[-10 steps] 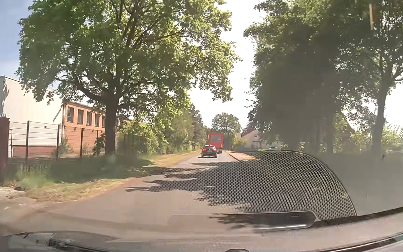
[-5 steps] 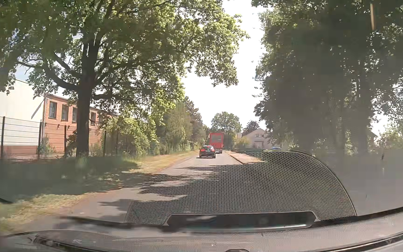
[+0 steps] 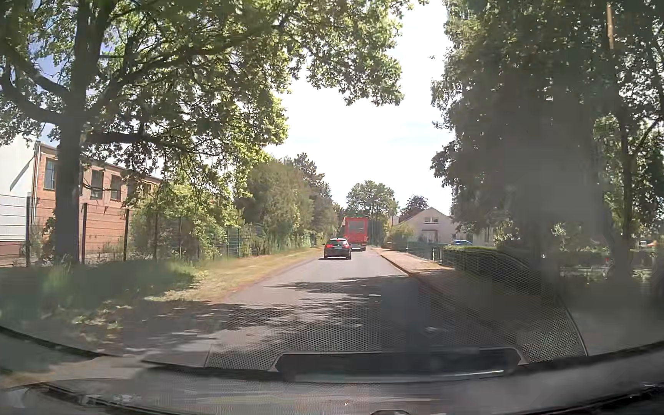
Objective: Follow the waypoints while adhering to traffic rules and regulations
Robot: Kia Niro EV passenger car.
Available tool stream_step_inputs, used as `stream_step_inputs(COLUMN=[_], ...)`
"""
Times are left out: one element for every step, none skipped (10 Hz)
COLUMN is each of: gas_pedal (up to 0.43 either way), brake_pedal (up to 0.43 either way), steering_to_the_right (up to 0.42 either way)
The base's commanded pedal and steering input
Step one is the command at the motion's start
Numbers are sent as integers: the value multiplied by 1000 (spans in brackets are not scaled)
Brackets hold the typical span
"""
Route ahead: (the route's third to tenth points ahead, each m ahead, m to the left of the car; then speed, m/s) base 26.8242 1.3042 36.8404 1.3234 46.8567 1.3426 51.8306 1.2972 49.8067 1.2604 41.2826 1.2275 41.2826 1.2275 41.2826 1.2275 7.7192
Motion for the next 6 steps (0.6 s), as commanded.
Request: stream_step_inputs(gas_pedal=[0, 0, 0, 0, 0, 0], brake_pedal=[0, 0, 0, 0, 0, 0], steering_to_the_right=[3, 3, 3, 3, 3, 3])
